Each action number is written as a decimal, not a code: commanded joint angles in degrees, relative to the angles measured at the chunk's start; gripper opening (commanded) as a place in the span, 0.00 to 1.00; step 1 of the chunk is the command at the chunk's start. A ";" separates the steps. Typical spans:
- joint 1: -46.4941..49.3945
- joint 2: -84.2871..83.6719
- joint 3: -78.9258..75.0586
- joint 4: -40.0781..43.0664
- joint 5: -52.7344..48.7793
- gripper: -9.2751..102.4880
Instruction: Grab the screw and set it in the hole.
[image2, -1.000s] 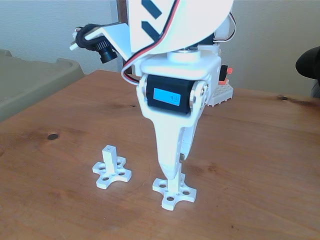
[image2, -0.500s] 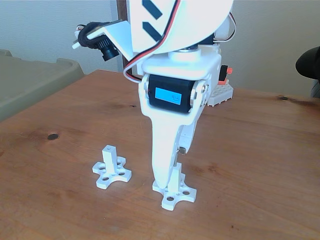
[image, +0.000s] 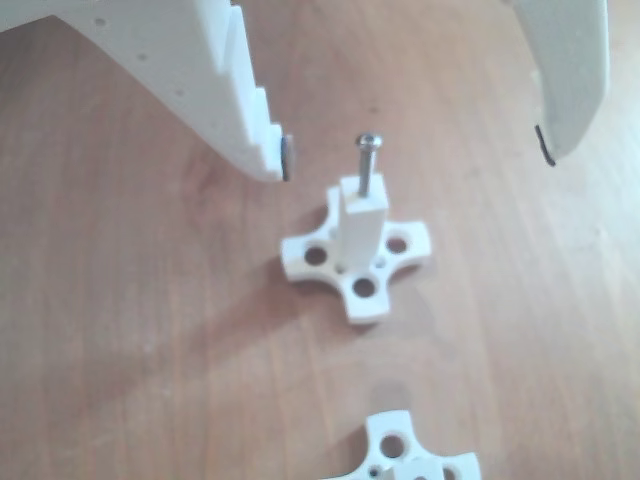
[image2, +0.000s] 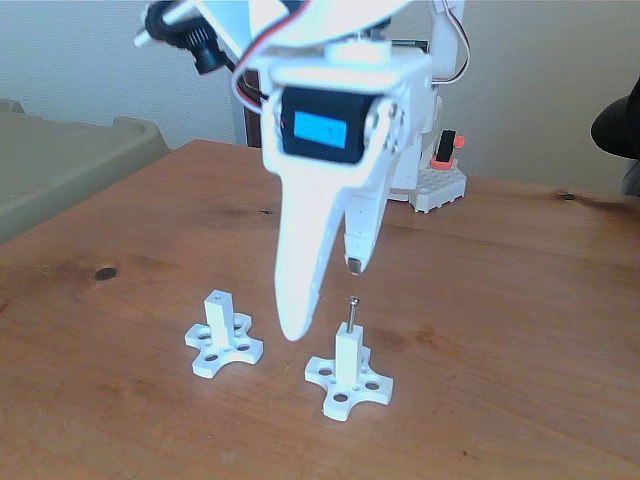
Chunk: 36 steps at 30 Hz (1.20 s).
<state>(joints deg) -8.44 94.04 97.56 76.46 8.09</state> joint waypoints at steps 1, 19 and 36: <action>1.58 9.40 -2.46 1.23 -2.02 0.40; 7.03 35.95 22.15 -2.81 -6.33 0.22; 8.79 84.11 65.65 -8.61 -6.59 0.04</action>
<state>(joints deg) 0.18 167.52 157.94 68.91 1.67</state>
